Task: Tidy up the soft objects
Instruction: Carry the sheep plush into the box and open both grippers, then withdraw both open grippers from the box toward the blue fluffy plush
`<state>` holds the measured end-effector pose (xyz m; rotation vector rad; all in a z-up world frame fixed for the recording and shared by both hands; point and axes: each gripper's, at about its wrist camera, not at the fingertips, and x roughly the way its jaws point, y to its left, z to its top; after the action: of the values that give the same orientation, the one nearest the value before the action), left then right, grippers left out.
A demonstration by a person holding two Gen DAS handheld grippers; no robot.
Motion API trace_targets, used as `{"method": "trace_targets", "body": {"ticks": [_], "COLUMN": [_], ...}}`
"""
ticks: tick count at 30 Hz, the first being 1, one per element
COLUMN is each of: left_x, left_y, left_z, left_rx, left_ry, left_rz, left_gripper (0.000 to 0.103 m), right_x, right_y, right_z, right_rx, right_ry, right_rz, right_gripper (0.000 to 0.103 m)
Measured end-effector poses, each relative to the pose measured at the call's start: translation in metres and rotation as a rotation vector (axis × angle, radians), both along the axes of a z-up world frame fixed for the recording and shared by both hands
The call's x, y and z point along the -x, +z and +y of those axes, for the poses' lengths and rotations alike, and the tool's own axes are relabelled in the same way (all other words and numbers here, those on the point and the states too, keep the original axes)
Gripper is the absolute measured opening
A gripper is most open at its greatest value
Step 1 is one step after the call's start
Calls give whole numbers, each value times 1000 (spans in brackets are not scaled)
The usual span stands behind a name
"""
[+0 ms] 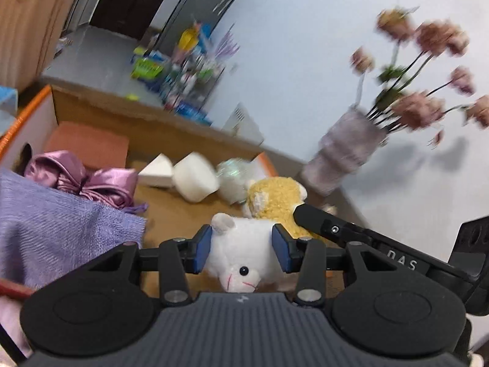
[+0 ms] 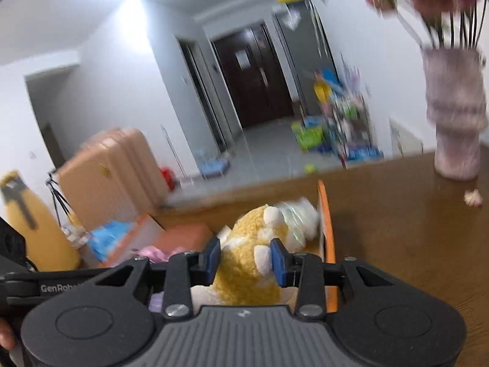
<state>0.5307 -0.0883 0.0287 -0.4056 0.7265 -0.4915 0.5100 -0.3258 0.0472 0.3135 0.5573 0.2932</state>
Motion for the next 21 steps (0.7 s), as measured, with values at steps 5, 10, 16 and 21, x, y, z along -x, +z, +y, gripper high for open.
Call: {"method": "trace_targets", "body": {"ticks": [5,10,16,21], "left_x": [-11,-3,43,91], "left_y": [-24,-15,37,72], "left_z": [-17,-17,11,50], "left_rx": [-73,-94,-160,-325], "left_ry": [-44,-48,-25,84], "left_rz": [62,22,-120,-238], "left_gripper": [41,41,47,63], "right_x": [-6,2,29,70], "right_y": [-31,-29,16,55], "right_z": [10,27,23,30], "right_rx": [96,204,238,333], "right_ry": [-50,-81,-74,30], "right_rz": [62,22,-43,-89], "right_gripper": [34,41,49,72]}}
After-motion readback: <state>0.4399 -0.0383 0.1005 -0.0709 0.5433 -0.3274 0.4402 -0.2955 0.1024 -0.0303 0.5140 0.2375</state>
